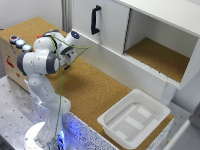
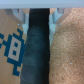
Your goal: Open the drawer
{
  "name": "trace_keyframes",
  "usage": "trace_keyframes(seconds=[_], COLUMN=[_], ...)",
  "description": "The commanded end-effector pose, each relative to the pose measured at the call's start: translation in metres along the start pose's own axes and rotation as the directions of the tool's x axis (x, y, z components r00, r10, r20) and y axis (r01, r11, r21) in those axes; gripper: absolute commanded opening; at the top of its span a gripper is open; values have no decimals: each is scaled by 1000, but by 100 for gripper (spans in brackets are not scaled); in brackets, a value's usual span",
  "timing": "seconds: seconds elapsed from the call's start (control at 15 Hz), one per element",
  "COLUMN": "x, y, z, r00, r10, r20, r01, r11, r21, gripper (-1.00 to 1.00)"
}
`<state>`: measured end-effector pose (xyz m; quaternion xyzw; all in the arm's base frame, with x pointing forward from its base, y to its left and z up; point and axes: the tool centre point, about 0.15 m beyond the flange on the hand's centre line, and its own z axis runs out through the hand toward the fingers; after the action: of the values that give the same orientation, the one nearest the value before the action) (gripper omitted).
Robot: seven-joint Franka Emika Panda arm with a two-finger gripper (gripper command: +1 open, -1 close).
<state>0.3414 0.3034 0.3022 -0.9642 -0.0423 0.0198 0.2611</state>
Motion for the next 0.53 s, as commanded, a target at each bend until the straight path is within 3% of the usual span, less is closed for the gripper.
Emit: trace_keyframes(seconds=[0.0,0.47], x=[0,2], y=[49,78], z=[0,-11], r00=[1000,1000], r10=[-5,21], r20=[2,-4], r01=[5,-21], r11=[998,998], r21=[64,61], gripper=[-100,-100])
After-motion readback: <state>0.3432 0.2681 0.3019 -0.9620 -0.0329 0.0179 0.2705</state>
